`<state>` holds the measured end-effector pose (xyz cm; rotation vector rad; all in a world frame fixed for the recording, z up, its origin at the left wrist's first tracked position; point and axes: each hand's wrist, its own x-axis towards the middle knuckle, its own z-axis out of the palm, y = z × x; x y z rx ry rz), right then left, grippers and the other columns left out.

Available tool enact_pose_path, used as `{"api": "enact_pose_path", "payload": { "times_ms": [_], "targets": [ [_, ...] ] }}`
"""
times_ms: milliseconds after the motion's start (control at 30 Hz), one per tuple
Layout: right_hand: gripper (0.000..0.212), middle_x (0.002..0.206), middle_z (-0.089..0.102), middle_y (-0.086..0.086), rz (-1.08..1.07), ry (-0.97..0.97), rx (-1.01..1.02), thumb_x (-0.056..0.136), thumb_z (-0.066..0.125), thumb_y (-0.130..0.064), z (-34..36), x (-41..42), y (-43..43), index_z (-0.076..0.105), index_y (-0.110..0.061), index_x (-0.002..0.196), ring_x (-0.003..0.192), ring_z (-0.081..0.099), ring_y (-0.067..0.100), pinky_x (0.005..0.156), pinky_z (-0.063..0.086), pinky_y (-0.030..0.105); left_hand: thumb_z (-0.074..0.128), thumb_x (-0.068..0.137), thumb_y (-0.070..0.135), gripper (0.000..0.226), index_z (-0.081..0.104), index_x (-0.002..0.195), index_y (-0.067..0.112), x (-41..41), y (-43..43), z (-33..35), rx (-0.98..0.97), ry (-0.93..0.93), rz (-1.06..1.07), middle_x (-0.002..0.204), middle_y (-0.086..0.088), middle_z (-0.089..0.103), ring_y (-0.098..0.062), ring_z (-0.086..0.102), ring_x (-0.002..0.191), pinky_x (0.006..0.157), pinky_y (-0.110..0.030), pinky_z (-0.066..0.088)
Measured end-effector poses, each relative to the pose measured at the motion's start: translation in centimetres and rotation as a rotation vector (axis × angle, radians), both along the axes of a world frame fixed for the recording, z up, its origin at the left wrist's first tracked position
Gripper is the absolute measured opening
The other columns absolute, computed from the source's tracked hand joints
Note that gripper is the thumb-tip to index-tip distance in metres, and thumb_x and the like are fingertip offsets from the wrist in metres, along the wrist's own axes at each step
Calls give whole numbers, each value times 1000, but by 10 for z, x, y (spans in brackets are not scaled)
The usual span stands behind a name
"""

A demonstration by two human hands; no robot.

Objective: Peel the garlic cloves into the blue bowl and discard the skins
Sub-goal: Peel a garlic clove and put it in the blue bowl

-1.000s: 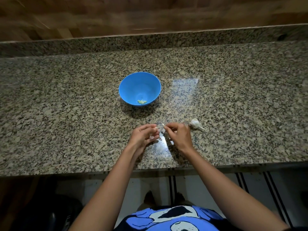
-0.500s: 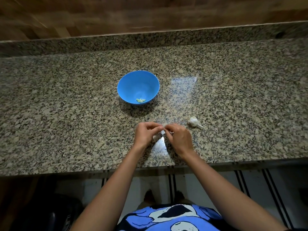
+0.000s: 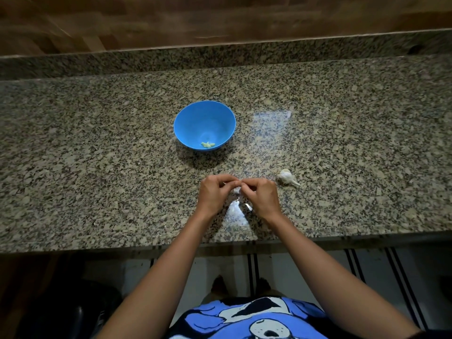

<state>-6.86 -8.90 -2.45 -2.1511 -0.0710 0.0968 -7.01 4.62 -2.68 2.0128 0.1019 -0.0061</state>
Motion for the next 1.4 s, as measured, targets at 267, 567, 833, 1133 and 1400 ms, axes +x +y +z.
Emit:
{"api": "enact_pose_path", "payload": {
  "times_ms": [267, 567, 833, 1133, 1400],
  "targets": [
    [17, 64, 65, 11, -285, 568, 722, 88, 58, -2, 13, 1, 5, 66, -3, 72, 54, 63, 16, 60, 56, 26, 67, 82, 2, 23, 67, 102, -9, 5, 4, -9, -335, 150, 50, 96, -19, 70, -18, 66, 82, 79, -29, 54],
    [8, 69, 67, 8, -281, 538, 679, 87, 60, -4, 11, 5, 6, 67, 1, 85, 58, 63, 16, 65, 56, 27, 63, 78, 10, 25, 64, 100, -2, -2, 4, -9, -994, 477, 236, 74, -4, 64, -4, 44, 47, 39, -11, 34],
    [21, 72, 70, 9, -231, 367, 295, 90, 60, -19, -7, 0, -2, 68, -12, 71, 61, 62, 21, 60, 54, 34, 70, 79, 7, 19, 72, 97, 12, -6, 12, -9, -659, 448, 202, 96, 0, 73, -8, 61, 73, 60, -18, 45],
    [14, 84, 70, -6, -57, 181, 177, 89, 61, -21, -9, 1, 3, 70, -17, 98, 76, 66, 10, 73, 55, 26, 71, 78, 2, 19, 70, 97, 4, -4, 8, -1, -398, 227, 98, 93, -2, 72, -6, 68, 82, 70, -15, 52],
    [9, 78, 72, 3, -28, 273, 383, 82, 68, -9, -1, 4, -2, 72, -11, 90, 60, 64, 15, 48, 48, 17, 73, 77, 4, 24, 70, 101, 4, -1, 7, -1, -274, 97, 70, 95, -3, 71, -5, 66, 84, 71, -17, 54]
  ]
}}
